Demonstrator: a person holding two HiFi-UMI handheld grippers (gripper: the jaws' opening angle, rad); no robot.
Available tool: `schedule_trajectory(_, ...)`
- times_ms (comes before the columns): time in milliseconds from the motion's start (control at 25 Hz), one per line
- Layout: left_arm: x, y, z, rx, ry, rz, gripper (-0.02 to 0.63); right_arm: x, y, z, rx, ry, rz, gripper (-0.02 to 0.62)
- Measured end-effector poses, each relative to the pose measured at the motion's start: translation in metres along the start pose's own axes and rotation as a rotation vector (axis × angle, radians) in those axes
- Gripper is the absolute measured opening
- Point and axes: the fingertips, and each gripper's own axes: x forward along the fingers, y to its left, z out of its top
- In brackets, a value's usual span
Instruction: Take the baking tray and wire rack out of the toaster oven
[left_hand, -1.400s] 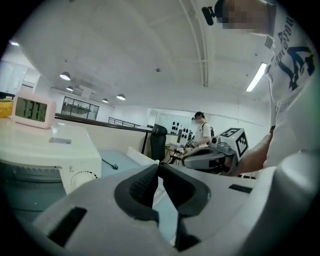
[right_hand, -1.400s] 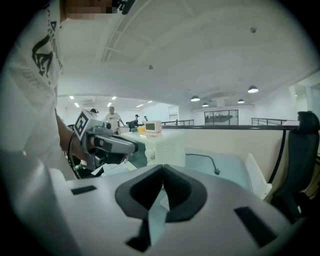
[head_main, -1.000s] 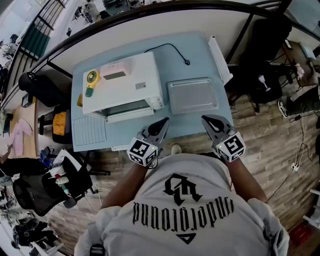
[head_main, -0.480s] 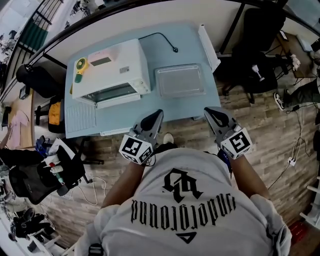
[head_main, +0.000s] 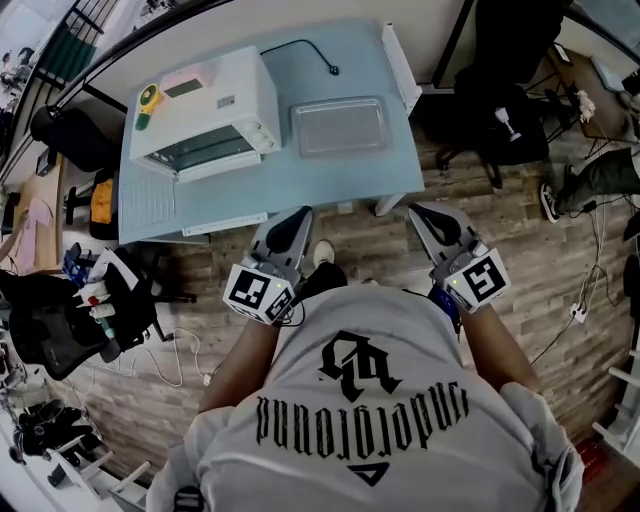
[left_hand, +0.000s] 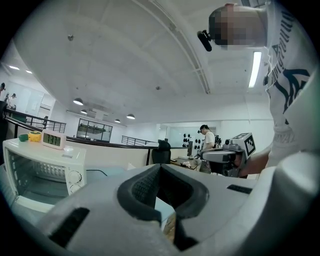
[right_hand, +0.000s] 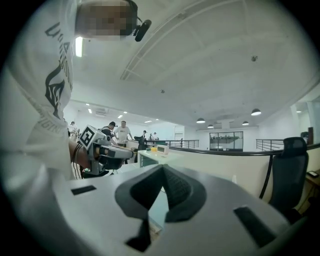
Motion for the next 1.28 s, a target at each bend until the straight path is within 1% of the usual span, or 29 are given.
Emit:
schedule_trajectory(320, -0.03, -0.049, 0.003, -0.007, -0.017, 0.048, -0.002, -0.056, 0.017, -0.004, 0.003, -0.01, 0.008, 0.003)
schedule_trajectory(600, -0.047, -0.072, 0.0, -0.013, -0.015, 0.072, -0.002, -0.082, 0.019, -0.005, 0.02, -0.021, 0.015, 0.003)
schedule_trajectory(800, -0.058, -0.075, -0.001, -0.015, -0.012, 0.094, -0.002, -0.088, 0.02, -0.005, 0.025, -0.025, 0.025, 0.003)
schedule_trajectory(1120, -0.066, -0.062, 0.004, -0.005, -0.029, 0.132, -0.002, -0.078, 0.024, -0.001, 0.028, -0.036, 0.037, 0.003)
schedule_trajectory(1280, -0.069, -0.056, 0.004, -0.021, -0.038, 0.143, -0.002, -0.07, 0.026, 0.0, 0.026, -0.035, 0.05, 0.003)
